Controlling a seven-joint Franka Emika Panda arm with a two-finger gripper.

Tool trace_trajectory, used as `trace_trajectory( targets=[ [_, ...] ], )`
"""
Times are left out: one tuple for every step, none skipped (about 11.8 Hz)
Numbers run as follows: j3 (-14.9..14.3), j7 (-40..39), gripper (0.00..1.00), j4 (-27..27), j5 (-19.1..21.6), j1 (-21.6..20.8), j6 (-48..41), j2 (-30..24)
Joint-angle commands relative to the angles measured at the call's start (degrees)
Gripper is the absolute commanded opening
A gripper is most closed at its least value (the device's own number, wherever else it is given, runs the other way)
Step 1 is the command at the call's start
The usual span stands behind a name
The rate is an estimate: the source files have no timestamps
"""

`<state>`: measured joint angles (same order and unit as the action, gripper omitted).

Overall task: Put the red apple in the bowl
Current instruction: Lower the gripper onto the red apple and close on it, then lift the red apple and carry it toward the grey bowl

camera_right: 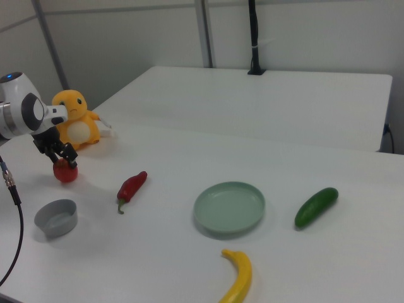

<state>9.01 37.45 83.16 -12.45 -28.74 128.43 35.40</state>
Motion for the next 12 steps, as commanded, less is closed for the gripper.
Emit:
trace_trajectory(
  targets=[
    [-0.75,1.14,0.09,-0.72,-2.14,-1.14,0.42,0.63],
    [-0.75,1.14,0.09,-0.72,-2.14,-1.14,0.24,0.55],
    [-0.75,1.14,0.09,-0.81,-2.14,-0.96,0.07,0.37],
    [-0.75,1.14,0.09,-0.81,-2.14,-0.61,-0.02,0.02],
    [-0.75,1.05,0.10,-0.72,-2.06,-0.26,-0.02,-0.77],
    [-0.75,0.70,0.10,-0.55,-2.14,1.31,-0.02,-2.25],
    [-0.75,0.35,0.10,-0.11,-1.97,2.98,-0.11,-4.36],
    [-0.75,-0.78,0.10,1.28,-1.62,3.78,-0.28,-6.73],
    [-0.75,-2.54,0.10,3.30,-1.62,4.74,-0.29,-9.19],
    [-0.75,-4.73,0.10,6.02,-1.18,5.79,-0.55,-12.26],
    [-0.75,-7.36,0.10,8.57,-1.09,5.89,-2.64,-15.33],
    [-0.67,-10.09,0.10,9.46,-0.48,6.15,-6.23,-17.54]
  ],
)
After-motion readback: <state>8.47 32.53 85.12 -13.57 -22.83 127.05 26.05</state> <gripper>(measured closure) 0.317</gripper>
